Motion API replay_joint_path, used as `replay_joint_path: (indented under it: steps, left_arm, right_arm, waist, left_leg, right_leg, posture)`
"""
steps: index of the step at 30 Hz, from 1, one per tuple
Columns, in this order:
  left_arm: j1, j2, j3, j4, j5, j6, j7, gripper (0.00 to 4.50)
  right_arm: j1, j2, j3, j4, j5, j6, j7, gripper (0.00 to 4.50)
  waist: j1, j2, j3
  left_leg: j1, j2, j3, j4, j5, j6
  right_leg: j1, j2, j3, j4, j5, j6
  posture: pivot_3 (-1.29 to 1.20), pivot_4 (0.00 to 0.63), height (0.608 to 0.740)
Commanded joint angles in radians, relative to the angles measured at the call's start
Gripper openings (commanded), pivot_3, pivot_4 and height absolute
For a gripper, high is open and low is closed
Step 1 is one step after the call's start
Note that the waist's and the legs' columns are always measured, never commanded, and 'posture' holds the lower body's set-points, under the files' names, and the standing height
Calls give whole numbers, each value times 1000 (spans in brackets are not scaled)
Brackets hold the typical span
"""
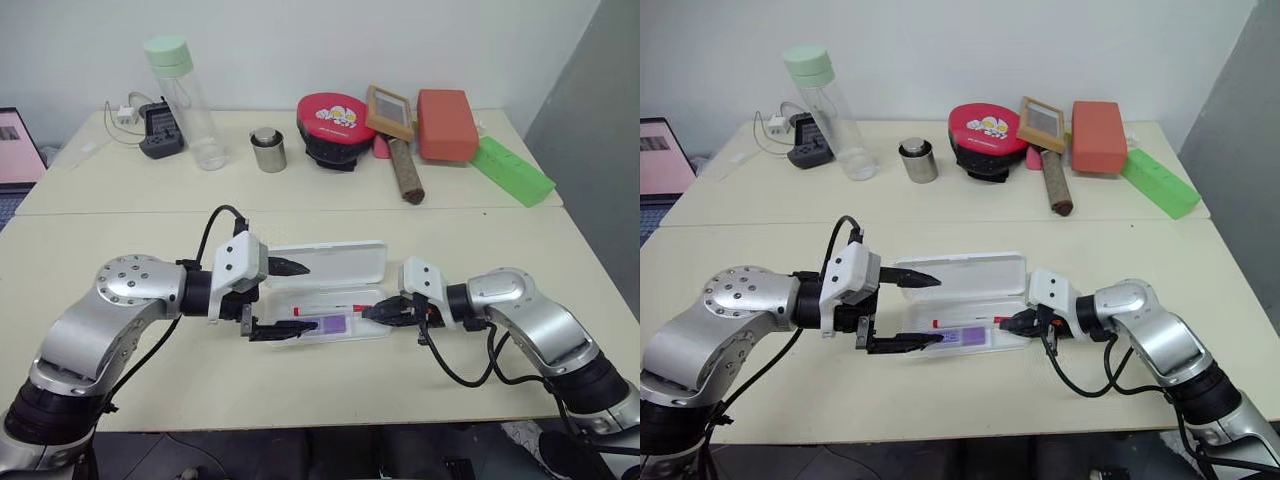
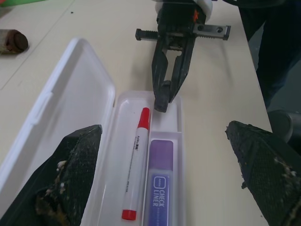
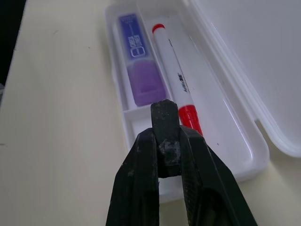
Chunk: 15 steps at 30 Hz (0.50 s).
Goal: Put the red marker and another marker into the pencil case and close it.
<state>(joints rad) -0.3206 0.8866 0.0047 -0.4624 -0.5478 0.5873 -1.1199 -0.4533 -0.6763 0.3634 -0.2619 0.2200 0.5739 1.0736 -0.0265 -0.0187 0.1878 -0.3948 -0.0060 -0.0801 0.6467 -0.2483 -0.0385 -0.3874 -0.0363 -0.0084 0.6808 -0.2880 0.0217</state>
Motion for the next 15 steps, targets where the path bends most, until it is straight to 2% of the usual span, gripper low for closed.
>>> replay_joint_path:
  steps: [1,10,11,12,15]
  left_arm:
    - [-3,17,34,-35,-17,5,11,4500]
    - [-11,5,23,-50,-27,22,32,4500]
    - [-13,4,19,-50,-25,21,33,4500]
    - [-13,3,17,-51,-24,21,33,4500]
    - [-20,1,13,-49,-26,23,37,4500]
  right_arm:
    - [-20,3,5,-7,-12,-28,11,281]
    - [-27,24,18,19,-31,-40,13,281]
    - [-30,28,17,14,-29,-35,15,985]
    - [-30,30,16,10,-29,-32,17,1102]
    - [-31,34,13,4,-28,-30,19,1914]
  waist:
    - [-1,0,0]
    - [-2,0,0]
    - [-2,0,0]
    - [-2,0,0]
    - [-2,0,0]
  left_leg:
    - [0,0,0,0,0,0]
    - [0,0,0,0,0,0]
    - [0,0,0,0,0,0]
    - [0,0,0,0,0,0]
    - [0,0,0,0,0,0]
  right_leg:
    - [0,0,0,0,0,0]
    - [0,0,0,0,0,0]
    - [0,0,0,0,0,0]
    - [0,0,0,0,0,0]
    - [0,0,0,0,0,0]
  posture:
    - [0,150,740]
    - [0,150,740]
    - [0,150,740]
    - [0,150,740]
    - [0,150,740]
